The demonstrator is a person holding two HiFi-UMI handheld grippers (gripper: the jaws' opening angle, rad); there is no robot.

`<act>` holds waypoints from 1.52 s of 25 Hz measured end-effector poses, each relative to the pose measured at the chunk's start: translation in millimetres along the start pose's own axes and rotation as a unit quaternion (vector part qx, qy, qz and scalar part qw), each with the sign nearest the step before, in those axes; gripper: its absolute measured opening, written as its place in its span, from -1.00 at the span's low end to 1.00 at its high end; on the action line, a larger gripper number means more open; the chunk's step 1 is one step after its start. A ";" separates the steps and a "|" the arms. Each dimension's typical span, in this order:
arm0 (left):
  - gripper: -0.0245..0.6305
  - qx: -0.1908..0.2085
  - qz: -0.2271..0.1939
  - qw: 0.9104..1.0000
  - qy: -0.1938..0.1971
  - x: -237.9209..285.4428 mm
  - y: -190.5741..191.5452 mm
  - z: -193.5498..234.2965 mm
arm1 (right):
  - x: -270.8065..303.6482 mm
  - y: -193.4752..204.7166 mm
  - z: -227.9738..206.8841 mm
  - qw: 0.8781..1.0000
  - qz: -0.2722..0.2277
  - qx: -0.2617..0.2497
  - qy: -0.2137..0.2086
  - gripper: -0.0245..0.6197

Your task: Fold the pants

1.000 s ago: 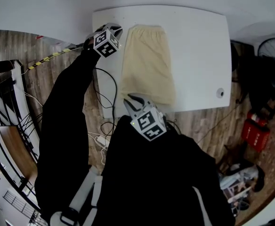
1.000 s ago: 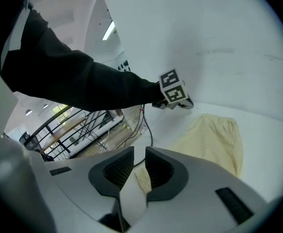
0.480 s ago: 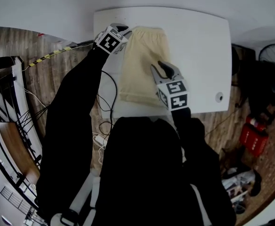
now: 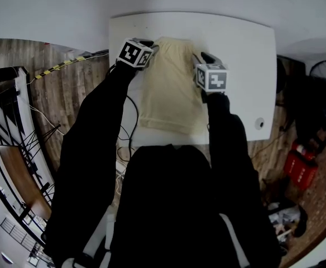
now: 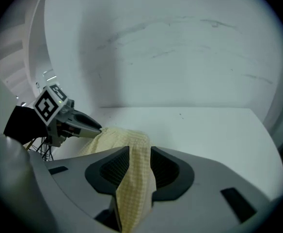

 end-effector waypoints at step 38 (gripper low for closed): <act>-0.89 0.146 -0.082 0.977 -0.128 -47.7 11.2 -80.7 | -45.4 23.3 31.7 0.979 -0.101 -0.168 -0.061 -0.85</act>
Point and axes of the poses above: the fingertips, and each gripper's own axes: x forward along the fingers, z to its left, y out of its underside, the point moved 9 cm from there along -x, backward along the fingers, and after that the axes turned 11 degrees about x, right-handed, at the moved point
